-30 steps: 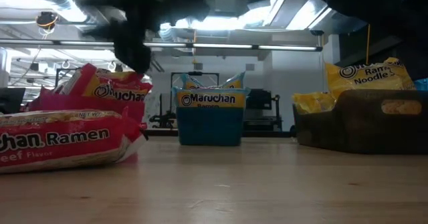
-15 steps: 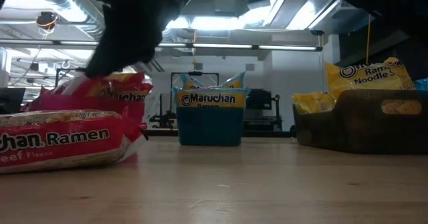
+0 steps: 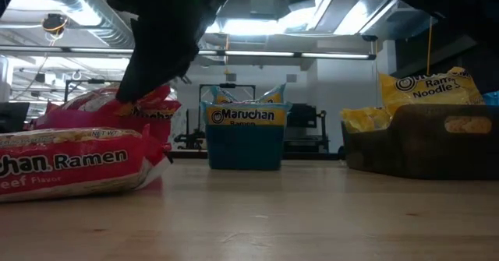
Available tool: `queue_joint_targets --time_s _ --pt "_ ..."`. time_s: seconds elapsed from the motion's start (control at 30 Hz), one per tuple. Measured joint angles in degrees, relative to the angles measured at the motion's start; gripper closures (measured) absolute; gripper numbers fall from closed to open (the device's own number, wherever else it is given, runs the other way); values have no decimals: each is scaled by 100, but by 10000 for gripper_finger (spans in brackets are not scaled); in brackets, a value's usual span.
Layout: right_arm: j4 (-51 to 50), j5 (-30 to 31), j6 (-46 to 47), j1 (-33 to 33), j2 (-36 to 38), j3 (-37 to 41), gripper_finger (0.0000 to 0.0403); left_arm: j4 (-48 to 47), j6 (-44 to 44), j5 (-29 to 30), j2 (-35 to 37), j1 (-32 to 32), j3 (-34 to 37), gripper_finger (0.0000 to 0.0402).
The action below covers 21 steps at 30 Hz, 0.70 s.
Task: Sort Maruchan noodles
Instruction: Adjust the red noodle packs in the red bin
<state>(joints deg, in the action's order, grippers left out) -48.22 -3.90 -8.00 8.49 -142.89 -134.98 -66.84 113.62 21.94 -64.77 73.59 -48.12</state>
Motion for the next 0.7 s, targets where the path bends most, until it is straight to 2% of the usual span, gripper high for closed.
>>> queue_joint_targets --time_s 0.27,0.5,0.7 --pt "35 155 -278 -12 -37 0 301 1 1 9 -2 -1 0 306" --pt "203 897 -46 61 317 0 301 0 0 15 -2 -1 0 306" --pt "-390 760 185 48 481 -7 301 -1 0 15 -4 -1 0 306"
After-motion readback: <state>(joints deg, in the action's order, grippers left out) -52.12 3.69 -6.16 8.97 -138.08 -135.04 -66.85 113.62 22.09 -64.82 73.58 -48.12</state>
